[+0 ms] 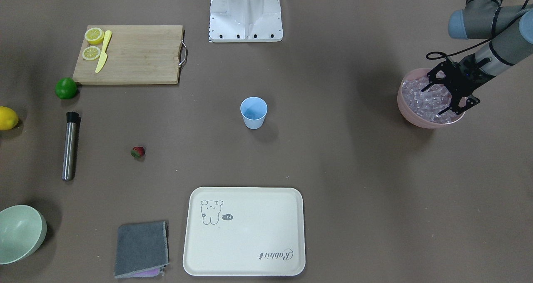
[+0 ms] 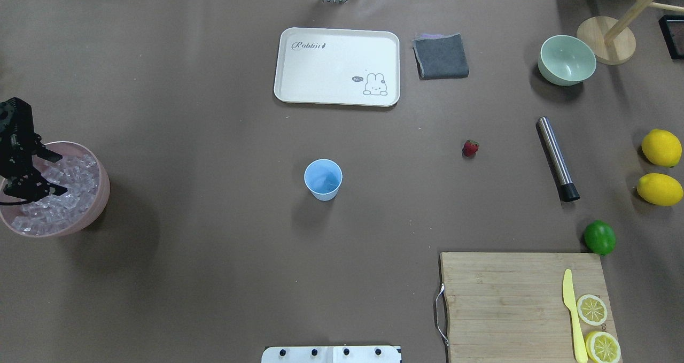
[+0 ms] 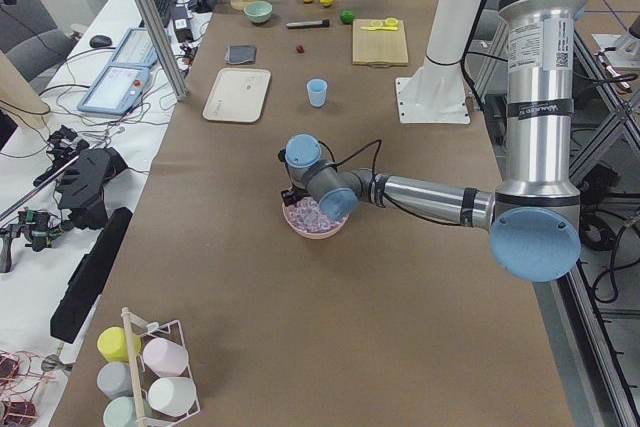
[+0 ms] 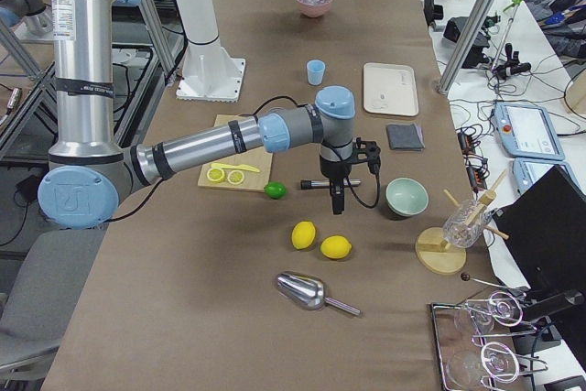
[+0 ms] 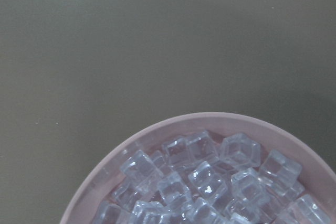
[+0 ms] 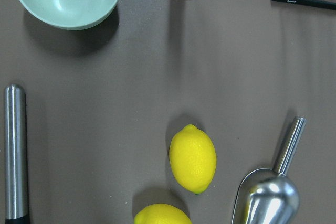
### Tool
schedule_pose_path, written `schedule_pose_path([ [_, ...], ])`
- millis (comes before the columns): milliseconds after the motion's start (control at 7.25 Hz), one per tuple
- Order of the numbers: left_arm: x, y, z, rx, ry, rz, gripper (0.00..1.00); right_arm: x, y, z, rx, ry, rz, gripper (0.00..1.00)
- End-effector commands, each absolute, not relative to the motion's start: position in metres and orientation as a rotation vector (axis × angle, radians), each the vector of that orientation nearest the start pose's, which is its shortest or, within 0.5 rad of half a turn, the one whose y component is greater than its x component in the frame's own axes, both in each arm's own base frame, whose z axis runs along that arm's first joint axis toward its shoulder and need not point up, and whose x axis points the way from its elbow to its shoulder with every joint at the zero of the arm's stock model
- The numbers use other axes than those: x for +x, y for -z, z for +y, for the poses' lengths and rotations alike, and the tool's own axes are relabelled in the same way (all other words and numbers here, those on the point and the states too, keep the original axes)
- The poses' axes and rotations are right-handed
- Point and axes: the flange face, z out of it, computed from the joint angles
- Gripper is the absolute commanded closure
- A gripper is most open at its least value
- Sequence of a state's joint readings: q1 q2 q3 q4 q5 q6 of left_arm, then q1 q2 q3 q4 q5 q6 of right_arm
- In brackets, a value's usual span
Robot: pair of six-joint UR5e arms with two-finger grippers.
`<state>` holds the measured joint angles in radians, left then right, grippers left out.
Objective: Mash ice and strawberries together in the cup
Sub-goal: 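Lower the left gripper into the ice and grasp another cube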
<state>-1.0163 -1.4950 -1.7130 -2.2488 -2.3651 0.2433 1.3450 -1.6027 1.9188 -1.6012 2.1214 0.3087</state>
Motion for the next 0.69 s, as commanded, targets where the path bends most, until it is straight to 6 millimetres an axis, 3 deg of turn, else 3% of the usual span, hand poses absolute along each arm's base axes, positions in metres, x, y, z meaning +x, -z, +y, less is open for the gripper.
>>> schedule_pose_path([
  [0,0.195,-0.553,-0.425,0.595,-1.028,0.897,0.25,-0.029,-0.518,-0.486,0.120,-0.028,-0.601,0.00],
  [138,0.192,-0.557,-0.418,0.583,-1.028,0.898,0.29,-0.029,-0.516,-0.487,0.123,-0.027,-0.600,0.00],
  [551,0.204,-0.554,-0.422,0.584,-1.041,0.901,0.28,-0.029,-0.517,-0.487,0.122,-0.027,-0.600,0.00],
])
